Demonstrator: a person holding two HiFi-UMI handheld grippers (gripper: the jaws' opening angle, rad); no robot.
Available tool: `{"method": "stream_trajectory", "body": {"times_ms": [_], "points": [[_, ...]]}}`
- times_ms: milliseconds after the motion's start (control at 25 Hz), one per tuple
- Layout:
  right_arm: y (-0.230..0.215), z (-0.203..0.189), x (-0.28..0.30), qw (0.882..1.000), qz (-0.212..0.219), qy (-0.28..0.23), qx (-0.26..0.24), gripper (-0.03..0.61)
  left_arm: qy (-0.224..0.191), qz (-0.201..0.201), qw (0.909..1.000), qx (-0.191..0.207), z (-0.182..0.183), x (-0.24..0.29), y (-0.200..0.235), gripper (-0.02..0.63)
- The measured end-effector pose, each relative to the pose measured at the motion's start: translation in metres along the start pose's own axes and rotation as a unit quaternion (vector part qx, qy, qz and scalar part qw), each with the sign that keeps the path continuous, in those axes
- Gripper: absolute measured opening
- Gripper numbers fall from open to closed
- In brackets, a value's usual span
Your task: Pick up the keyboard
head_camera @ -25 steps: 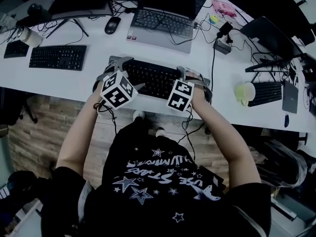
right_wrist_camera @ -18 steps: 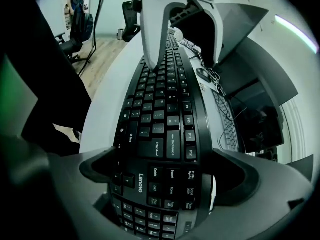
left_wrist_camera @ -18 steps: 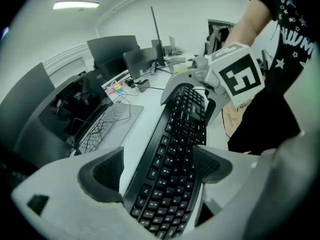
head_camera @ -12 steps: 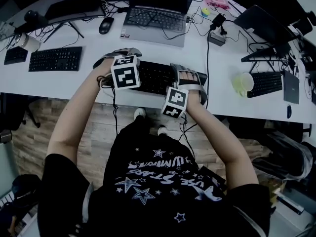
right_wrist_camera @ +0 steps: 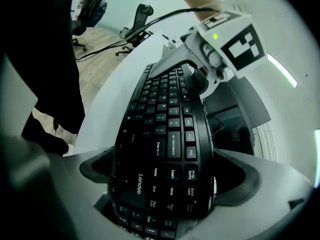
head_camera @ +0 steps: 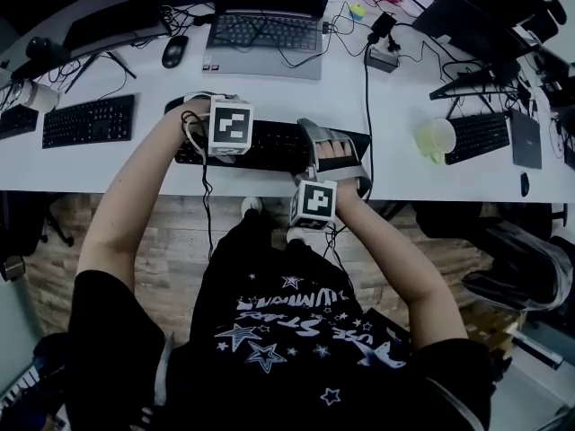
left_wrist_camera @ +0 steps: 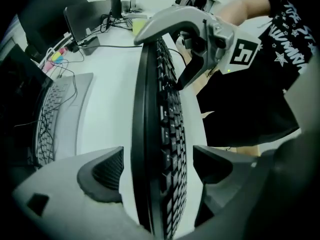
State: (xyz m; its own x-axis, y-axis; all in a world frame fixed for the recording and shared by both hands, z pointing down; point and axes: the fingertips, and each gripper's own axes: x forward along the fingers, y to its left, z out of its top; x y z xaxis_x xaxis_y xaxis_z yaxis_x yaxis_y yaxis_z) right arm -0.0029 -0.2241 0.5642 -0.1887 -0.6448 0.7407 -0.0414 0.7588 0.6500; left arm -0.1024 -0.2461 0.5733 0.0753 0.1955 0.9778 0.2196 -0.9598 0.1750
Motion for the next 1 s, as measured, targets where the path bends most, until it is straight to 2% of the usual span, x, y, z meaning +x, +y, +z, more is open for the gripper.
{"method": "stream_trajectory", "body": {"times_ms": [200, 400, 520, 640, 840, 1000], "points": [[0.000, 0.001, -0.003, 0.999, -0.042, -0.011, -0.013, 0.571, 0.004, -0.023, 0.9997, 0.009, 0.003, 0.017, -0.003, 0.426], [0.002, 0.002, -0.003, 0.999, -0.031, -0.028, -0.015, 0.571, -0.014, -0.012, 0.9998, 0.010, 0.007, 0.026, -0.002, 0.423], [0.002, 0.002, -0.004, 0.999, -0.027, -0.033, -0.020, 0.570, -0.020, -0.038, 0.9991, -0.005, 0.007, 0.026, -0.008, 0.364], [0.001, 0.002, -0.005, 0.998, -0.042, -0.029, -0.034, 0.571, -0.019, -0.065, 0.9973, -0.027, 0.007, 0.022, -0.020, 0.288], [-0.007, 0.002, 0.000, 0.996, -0.071, -0.024, -0.058, 0.570, -0.026, -0.050, 0.9971, -0.051, 0.006, 0.017, -0.020, 0.233], [-0.016, 0.002, 0.003, 0.993, -0.098, -0.024, -0.066, 0.569, -0.052, -0.045, 0.9964, -0.049, 0.009, 0.007, -0.021, 0.166]]}}
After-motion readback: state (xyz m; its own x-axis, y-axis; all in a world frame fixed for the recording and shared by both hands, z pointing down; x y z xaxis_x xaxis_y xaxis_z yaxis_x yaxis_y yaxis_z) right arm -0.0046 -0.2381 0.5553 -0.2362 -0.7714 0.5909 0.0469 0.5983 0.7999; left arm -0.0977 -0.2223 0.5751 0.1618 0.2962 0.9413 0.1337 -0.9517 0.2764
